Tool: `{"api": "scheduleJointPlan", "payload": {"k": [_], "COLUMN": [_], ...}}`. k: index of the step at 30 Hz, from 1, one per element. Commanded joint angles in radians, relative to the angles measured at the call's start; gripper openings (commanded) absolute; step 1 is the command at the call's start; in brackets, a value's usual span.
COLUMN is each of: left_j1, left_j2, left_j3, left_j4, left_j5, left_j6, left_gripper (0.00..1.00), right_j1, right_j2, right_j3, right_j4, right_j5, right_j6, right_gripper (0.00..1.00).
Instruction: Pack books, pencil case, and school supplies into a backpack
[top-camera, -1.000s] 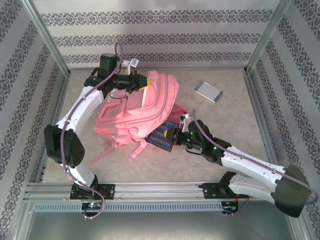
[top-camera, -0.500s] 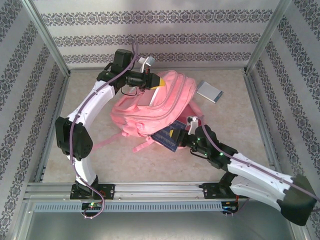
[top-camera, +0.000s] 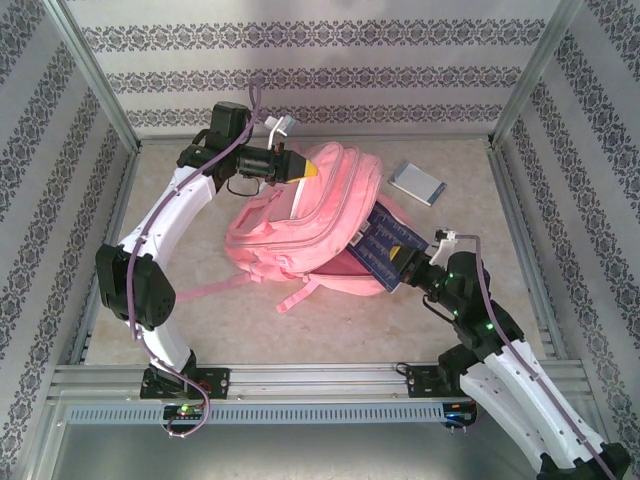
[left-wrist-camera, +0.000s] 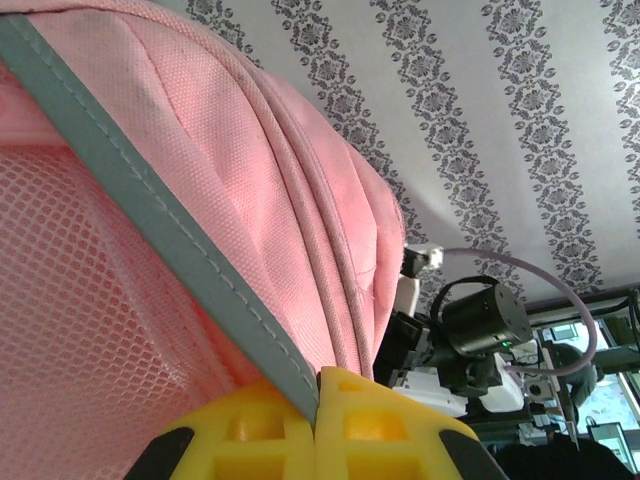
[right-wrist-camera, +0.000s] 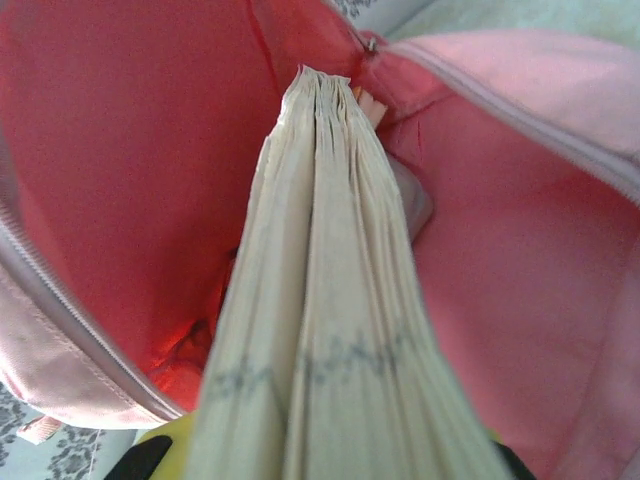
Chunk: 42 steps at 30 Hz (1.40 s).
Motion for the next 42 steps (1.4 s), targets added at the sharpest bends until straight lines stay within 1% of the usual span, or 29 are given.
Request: {"api": "scheduleJointPlan", "payload": {"k": [1, 3, 5, 8, 11, 16, 18, 23, 25, 26, 29, 31, 33, 34, 37, 39, 42], "left_j1": [0.008, 0.007, 0.006, 0.004, 0.004, 0.002, -0.001, -0.001, -0.001, -0.001, 0.0, -0.001, 0.003, 0.008, 0.028, 0.047, 0.082], "left_j2": [-0.061, -0.054, -0.051, -0.05, -0.05, -0.044, -0.038, -0.027, -0.025, -0.024, -0.019, -0.016, -0.016, -0.016, -0.02, -0.028, -0.04], "left_j3": [0.034, 0.035, 0.033, 0.032, 0.033, 0.045, 0.056, 0.08, 0.084, 0.085, 0.08, 0.078, 0.08, 0.083, 0.082, 0.067, 0.037], "left_j4": [0.142, 0.145, 0.147, 0.147, 0.138, 0.135, 0.13, 0.124, 0.125, 0.125, 0.128, 0.129, 0.122, 0.116, 0.1, 0.099, 0.1], "left_j5": [0.125, 0.13, 0.132, 0.134, 0.136, 0.141, 0.138, 0.131, 0.127, 0.126, 0.124, 0.12, 0.105, 0.1, 0.077, 0.055, 0.006], "left_j6": [0.027, 0.023, 0.023, 0.025, 0.032, 0.035, 0.038, 0.037, 0.037, 0.036, 0.036, 0.036, 0.043, 0.048, 0.055, 0.054, 0.049], "left_gripper": [0.0, 0.0, 0.0, 0.0, 0.0, 0.0, 0.0, 0.0, 0.0, 0.0, 0.0, 0.0, 0.0, 0.0, 0.0, 0.0, 0.0], "right_j1": [-0.007, -0.006, -0.006, -0.005, 0.014, 0.091, 0.12, 0.185, 0.205, 0.215, 0.238, 0.247, 0.253, 0.254, 0.254, 0.254, 0.255], "right_j2": [0.061, 0.126, 0.167, 0.217, 0.288, 0.439, 0.534, 0.803, 0.902, 0.954, 1.088, 1.162, 1.22, 1.228, 1.194, 1.133, 1.027], "right_j3": [0.054, 0.069, 0.076, 0.086, 0.122, 0.207, 0.249, 0.407, 0.455, 0.483, 0.551, 0.612, 0.648, 0.65, 0.592, 0.551, 0.496], "right_j4": [0.099, 0.149, 0.197, 0.287, 0.338, 0.363, 0.387, 0.307, 0.342, 0.357, 0.448, 0.472, 0.506, 0.52, 0.586, 0.566, 0.509], "right_j5": [-0.155, -0.208, -0.236, -0.261, -0.277, -0.215, -0.195, -0.087, -0.069, -0.057, -0.038, -0.033, -0.043, -0.04, -0.018, 0.006, 0.03], "right_j6": [0.067, 0.09, 0.112, 0.162, 0.187, 0.157, 0.149, 0.143, 0.155, 0.162, 0.19, 0.209, 0.214, 0.217, 0.196, 0.141, 0.034], "right_gripper": [0.0, 0.0, 0.0, 0.0, 0.0, 0.0, 0.0, 0.0, 0.0, 0.02, 0.19, 0.29, 0.51, 0.58, 0.77, 0.87, 0.93]}}
